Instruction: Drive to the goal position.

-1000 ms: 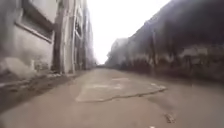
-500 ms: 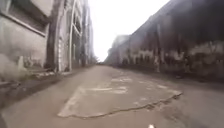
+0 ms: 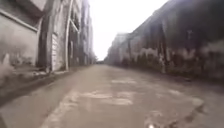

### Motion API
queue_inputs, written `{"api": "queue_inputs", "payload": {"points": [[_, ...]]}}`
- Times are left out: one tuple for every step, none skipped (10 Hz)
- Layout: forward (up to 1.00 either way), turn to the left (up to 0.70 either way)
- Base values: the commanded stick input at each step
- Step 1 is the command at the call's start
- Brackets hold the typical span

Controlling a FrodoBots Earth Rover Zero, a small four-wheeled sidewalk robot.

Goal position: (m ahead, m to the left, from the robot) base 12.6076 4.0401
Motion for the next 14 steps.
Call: {"api": "queue_inputs", "payload": {"points": [[1.00, 0.00], [1.00, 0.00], [1.00, 0.00], [1.00, 0.00], [1.00, 0.00], [1.00, 0.00], [1.00, 0.00], [1.00, 0.00], [1.00, 0.00], [1.00, 0.00], [1.00, 0.06], [1.00, 0.25], [1.00, 0.27], [1.00, 0.00]]}}
